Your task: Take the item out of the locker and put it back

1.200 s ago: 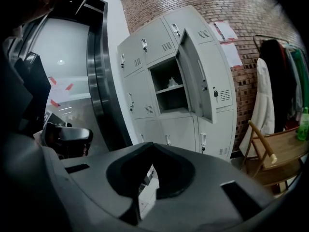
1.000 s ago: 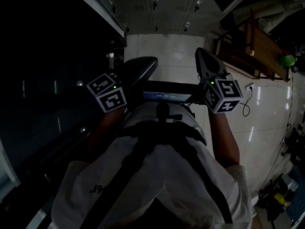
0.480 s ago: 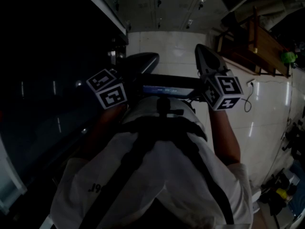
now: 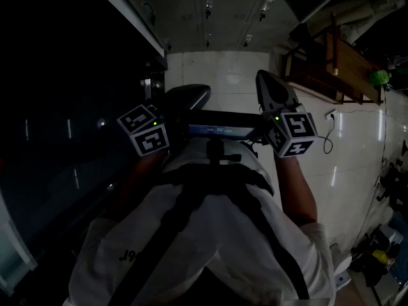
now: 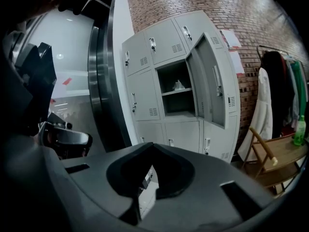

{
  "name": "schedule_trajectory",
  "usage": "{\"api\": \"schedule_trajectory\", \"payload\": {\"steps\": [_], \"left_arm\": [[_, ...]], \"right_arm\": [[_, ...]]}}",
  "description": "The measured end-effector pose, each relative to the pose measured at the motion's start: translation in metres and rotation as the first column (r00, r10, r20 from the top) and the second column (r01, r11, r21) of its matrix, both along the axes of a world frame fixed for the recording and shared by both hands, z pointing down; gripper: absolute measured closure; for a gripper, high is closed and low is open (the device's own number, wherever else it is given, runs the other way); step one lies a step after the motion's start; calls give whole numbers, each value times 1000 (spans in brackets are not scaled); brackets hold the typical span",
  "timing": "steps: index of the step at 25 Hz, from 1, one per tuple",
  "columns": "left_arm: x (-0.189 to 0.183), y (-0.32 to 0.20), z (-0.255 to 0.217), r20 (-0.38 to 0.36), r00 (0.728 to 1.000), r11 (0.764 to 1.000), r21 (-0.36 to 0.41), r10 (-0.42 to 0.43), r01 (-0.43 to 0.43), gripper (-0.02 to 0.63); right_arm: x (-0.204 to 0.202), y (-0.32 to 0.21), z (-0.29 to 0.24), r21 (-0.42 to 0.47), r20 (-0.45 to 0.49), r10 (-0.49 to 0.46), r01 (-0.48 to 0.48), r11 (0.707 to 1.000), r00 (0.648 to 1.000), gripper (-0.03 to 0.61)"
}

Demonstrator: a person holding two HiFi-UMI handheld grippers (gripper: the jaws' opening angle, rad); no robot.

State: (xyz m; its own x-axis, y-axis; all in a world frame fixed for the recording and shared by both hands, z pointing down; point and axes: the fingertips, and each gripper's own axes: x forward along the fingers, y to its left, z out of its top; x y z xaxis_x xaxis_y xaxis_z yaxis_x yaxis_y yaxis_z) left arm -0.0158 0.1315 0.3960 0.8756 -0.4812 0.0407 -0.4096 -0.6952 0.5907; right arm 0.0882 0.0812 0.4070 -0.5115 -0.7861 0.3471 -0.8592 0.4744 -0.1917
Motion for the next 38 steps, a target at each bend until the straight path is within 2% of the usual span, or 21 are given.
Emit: {"api": "schedule_trajectory", "payload": {"steps": [14,38], "left_arm": [[18,3,-5,10,1000,1000,16,26,-26,611],[37,23,-2,21,997,998,-1,69,-69,611]], "right_arm": [[10,1,-8,19,-7,-15,15,1000,1000,578],[18,18,-6,16,-19,-23,24,1000,1000,578]]}}
